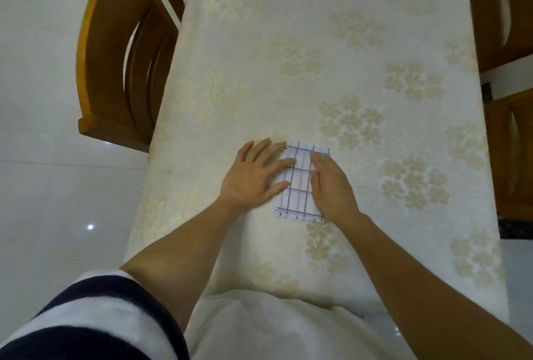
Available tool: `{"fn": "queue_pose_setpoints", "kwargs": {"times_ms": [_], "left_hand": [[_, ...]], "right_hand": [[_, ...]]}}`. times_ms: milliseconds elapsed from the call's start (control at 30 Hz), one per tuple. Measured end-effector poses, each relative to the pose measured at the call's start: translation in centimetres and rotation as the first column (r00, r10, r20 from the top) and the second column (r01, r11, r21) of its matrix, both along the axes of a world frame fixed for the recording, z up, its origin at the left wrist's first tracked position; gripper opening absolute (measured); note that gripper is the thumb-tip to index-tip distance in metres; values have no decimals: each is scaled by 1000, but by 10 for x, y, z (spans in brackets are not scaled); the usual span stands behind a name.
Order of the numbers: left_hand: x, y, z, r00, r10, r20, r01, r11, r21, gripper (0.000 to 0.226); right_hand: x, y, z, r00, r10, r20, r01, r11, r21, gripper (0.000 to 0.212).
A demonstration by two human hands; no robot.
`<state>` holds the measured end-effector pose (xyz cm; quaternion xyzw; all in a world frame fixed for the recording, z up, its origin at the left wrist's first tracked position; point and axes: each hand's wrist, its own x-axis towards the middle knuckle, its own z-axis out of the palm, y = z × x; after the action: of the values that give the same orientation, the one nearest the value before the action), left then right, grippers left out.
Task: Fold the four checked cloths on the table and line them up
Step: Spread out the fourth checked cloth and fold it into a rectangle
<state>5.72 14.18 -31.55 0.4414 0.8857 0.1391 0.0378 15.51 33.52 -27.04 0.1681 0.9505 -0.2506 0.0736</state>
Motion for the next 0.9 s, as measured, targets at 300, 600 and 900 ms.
{"fn": "queue_pose_setpoints", "kwargs": {"times_ms": [300,600,900], "left_hand": [[-4,4,0,990,86,108,-72,989,-131,89],[-5,8,9,975,125,182,-102,986,-131,101],[13,74,26,978,-210,12,210,977,25,61]], "right_hand": [[-7,28,-17,983,136,123,-145,987,72,64],[7,30,-9,950,57,307,-74,996,44,104],[30,6,-18,842,-505,191,530,839,-121,36]]}}
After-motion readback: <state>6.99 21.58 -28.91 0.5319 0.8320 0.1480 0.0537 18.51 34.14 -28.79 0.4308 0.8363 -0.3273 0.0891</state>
